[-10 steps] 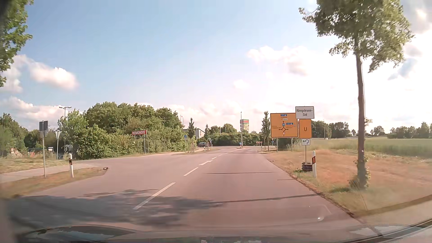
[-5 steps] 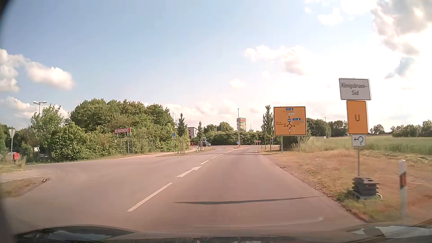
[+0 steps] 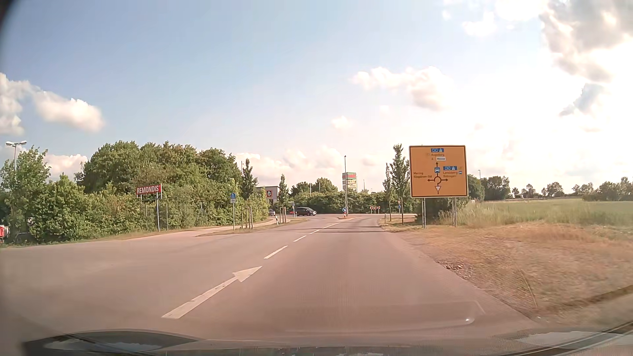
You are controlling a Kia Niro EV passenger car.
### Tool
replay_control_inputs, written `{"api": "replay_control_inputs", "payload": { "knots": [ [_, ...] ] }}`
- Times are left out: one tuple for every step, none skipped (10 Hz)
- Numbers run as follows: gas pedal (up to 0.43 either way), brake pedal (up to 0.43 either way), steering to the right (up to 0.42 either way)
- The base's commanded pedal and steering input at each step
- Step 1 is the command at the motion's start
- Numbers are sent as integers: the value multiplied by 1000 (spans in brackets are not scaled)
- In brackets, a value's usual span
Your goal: Follow the waypoints while adhering to traffic rules and regulations
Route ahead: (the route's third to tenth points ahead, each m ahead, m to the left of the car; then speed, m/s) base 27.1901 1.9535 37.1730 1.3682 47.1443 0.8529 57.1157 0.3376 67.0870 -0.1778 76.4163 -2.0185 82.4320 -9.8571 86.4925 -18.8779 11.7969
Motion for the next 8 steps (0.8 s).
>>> {"api": "replay_control_inputs", "payload": {
  "knots": [
    [0,24,10],
    [0,24,10],
    [0,24,10],
    [0,24,10],
    [0,24,10],
    [0,30,10],
    [0,43,10],
    [0,67,10]
  ]
}}
